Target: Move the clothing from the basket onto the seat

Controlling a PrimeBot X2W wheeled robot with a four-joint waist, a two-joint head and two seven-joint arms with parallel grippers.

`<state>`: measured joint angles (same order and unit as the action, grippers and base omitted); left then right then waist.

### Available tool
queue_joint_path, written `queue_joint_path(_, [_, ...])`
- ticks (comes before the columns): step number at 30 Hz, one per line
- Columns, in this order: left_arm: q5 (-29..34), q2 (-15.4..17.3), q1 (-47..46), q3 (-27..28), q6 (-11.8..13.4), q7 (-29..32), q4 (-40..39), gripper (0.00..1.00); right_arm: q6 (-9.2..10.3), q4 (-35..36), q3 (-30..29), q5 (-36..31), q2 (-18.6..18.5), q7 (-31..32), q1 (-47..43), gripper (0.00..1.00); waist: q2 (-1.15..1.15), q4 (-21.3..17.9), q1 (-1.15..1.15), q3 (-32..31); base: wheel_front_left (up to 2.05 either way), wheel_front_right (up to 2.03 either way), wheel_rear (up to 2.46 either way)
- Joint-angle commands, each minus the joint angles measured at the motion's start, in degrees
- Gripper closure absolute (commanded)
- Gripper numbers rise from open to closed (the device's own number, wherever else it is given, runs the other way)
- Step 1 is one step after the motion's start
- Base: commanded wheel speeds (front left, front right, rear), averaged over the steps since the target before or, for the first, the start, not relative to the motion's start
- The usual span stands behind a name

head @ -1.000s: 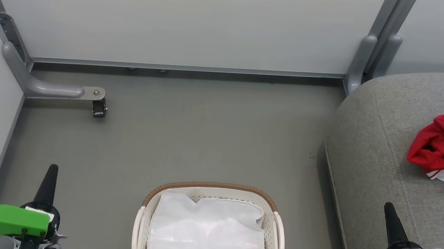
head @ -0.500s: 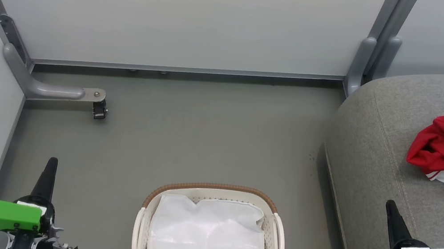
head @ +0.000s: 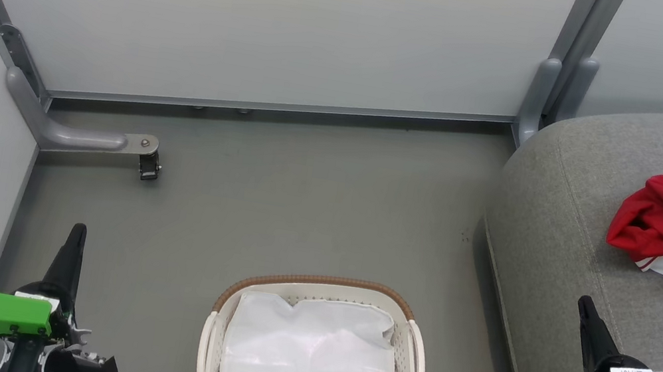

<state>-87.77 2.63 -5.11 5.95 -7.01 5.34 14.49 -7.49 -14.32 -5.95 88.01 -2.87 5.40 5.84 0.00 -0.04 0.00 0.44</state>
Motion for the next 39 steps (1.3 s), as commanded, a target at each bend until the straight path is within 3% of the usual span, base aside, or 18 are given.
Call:
queue_joint_path(1, [-1.3, 0.4, -1.1, 0.4, -0.2, 0.4, -0.4, 1.0, -0.01, 0.3, -0.3, 1.1, -0.1, 0.3, 0.5, 1.0, 0.0, 0.0, 0.0, 0.0, 0.0, 0.0, 0.0])
queue_joint_path(11, [-4.8, 0.4, -1.6, 0.7, -0.7, 1.3, -0.5, 1.0, 0.0, 0.4, -0.8, 4.5, -0.1, 1.4, 0.6, 1.0, 0.0, 0.0, 0.0, -0.3, 0.0, 0.0, 0.0])
queue_joint_path(39, [-4.7, 0.4, -1.4, 0.7, -0.7, 1.4, -0.5, 1.0, 0.0, 0.4, -0.8, 4.4, -0.1, 1.3, 0.6, 1.0, 0.0, 0.0, 0.0, -0.3, 0.0, 0.0, 0.0])
